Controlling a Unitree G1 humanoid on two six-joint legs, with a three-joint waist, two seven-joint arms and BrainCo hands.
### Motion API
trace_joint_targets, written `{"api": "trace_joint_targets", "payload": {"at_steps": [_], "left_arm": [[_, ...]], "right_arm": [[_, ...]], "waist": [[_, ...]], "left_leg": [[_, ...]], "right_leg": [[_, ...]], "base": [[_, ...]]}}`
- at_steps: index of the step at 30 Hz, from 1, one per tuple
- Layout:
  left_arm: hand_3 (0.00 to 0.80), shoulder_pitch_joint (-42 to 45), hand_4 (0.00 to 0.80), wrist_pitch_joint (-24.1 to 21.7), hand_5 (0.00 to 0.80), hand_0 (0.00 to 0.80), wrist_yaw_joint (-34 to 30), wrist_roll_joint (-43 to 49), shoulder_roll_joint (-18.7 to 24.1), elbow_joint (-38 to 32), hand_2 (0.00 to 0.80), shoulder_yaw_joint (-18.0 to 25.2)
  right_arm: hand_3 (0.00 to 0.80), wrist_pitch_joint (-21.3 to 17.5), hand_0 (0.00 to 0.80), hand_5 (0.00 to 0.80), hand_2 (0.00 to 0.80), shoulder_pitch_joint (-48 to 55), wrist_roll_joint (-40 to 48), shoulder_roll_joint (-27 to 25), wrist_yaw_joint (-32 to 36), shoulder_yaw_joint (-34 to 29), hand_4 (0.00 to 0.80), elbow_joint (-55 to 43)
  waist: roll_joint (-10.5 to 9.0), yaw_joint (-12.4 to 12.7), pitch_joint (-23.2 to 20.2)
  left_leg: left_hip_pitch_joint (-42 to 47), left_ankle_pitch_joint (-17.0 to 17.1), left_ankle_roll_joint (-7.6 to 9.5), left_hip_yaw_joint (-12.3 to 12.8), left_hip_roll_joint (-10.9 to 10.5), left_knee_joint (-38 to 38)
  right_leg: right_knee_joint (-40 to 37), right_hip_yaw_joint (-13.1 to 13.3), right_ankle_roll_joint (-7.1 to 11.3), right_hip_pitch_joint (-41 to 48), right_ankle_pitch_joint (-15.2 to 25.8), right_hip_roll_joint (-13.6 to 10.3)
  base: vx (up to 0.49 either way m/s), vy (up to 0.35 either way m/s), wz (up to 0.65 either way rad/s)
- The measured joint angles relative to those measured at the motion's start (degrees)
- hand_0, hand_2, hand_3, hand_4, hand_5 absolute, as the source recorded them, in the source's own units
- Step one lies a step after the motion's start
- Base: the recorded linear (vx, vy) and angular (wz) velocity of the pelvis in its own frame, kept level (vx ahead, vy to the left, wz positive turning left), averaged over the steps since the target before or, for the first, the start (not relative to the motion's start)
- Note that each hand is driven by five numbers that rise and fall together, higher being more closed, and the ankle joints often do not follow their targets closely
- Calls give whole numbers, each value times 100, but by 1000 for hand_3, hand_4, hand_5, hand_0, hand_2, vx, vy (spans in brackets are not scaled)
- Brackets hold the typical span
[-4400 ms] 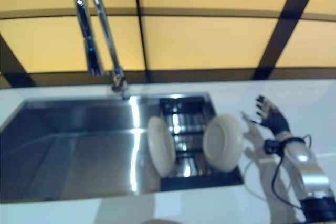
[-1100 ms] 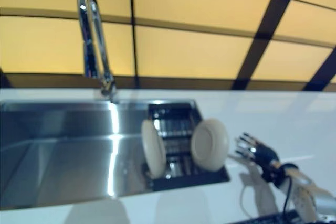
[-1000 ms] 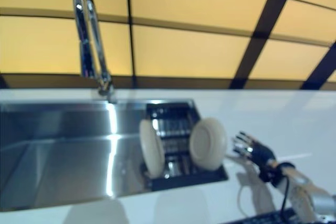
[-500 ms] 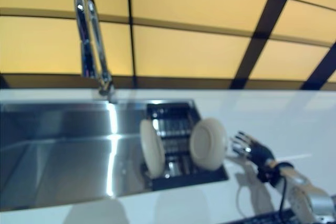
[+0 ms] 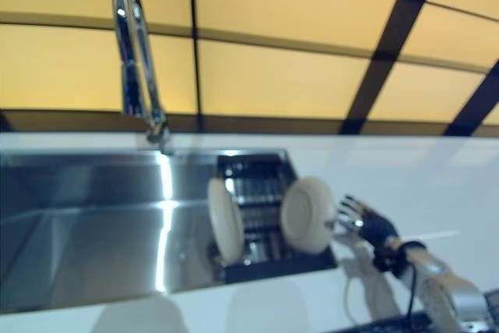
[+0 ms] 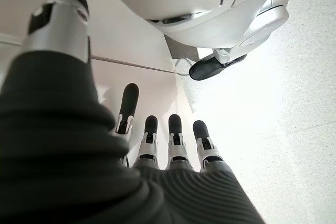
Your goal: Take plates into dishwasher
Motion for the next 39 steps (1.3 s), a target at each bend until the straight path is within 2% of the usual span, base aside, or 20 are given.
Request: {"api": "trace_joint_targets", "payload": {"at_steps": [16, 31, 39], "left_arm": [[0, 1, 0, 79, 0, 0, 3, -52, -54, -1, 0, -142], [0, 6, 0, 140, 0, 0, 14, -55, -101, -22, 0, -153], [0, 11, 0, 140, 0, 0, 49, -57, -173, -46, 0, -154]], "right_arm": [[0, -77, 0, 0, 0, -49, 47, 227, -284, 276, 0, -10], [0, -231, 0, 0, 0, -40, 129, 655, -782, 300, 0, -6], [0, -310, 0, 0, 0, -23, 127, 666, -836, 332, 0, 22]], "waist": [[14, 12, -87], [54, 9, -109], [96, 12, -130]], "left_leg": [[17, -2, 2, 44, -8, -11], [11, -17, 28, 31, -15, -20], [9, -16, 30, 18, -17, -21]], "right_leg": [[1, -19, -2, 11, 14, -19], [2, -31, -3, 17, 16, -35], [2, -82, -2, 22, 17, -50]], "base": [[1, 2, -1], [0, 0, 0], [0, 0, 0]]}}
